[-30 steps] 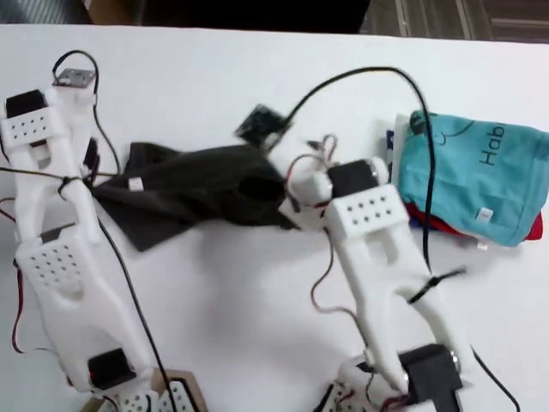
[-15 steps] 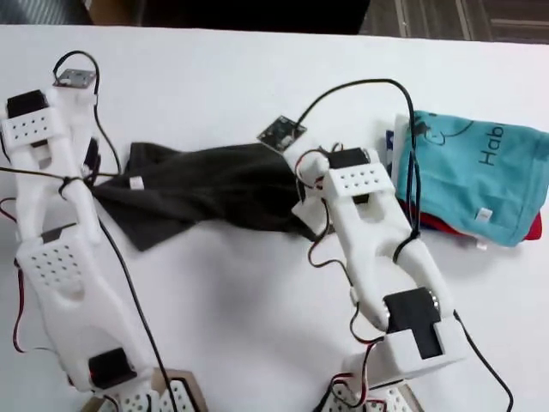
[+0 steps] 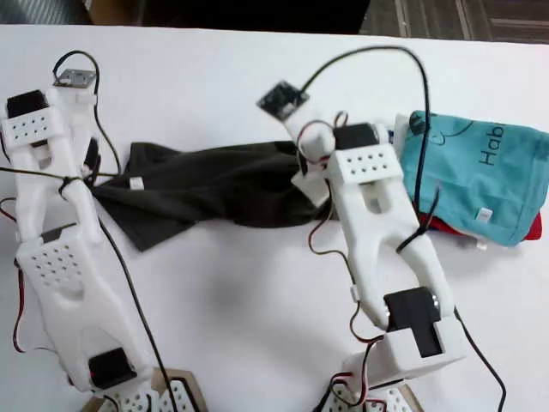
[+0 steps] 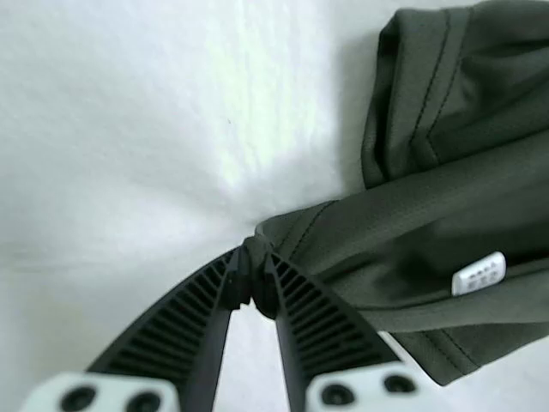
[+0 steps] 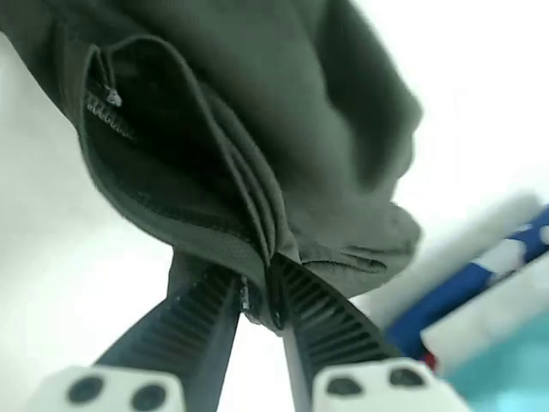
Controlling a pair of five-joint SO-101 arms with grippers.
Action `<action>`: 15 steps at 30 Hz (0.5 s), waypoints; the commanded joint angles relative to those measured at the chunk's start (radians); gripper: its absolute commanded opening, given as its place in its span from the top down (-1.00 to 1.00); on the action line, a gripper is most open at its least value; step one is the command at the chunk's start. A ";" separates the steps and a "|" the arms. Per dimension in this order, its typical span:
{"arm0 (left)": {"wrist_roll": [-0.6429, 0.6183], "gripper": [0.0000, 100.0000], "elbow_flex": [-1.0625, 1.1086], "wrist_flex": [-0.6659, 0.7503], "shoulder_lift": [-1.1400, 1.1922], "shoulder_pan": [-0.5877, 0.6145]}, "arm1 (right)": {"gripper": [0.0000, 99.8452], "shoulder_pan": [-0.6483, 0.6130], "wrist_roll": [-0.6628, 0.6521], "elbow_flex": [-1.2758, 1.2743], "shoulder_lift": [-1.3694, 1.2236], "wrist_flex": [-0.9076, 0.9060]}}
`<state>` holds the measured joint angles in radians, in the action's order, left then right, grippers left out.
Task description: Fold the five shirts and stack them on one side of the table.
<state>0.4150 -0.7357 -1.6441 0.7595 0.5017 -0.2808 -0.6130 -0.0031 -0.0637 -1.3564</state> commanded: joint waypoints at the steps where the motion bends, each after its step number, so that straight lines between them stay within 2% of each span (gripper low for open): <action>1: -0.003 0.95 -0.004 0.000 -0.009 -0.006 | 0.96 0.007 0.006 0.172 0.007 -0.093; 6: -0.003 0.95 -0.004 0.000 -0.008 -0.008 | 0.95 0.001 0.006 0.184 -0.025 -0.088; 12: -0.003 0.95 -0.005 0.000 -0.008 -0.018 | 0.71 0.001 0.006 0.123 -0.177 0.030; 15: -0.003 0.95 -0.010 0.002 -0.008 -0.018 | 0.74 0.004 0.006 0.123 -0.232 0.074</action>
<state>0.4150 -0.7357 -1.6441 0.7595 0.4910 -0.2808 -0.6130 0.1151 -0.2723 -1.3211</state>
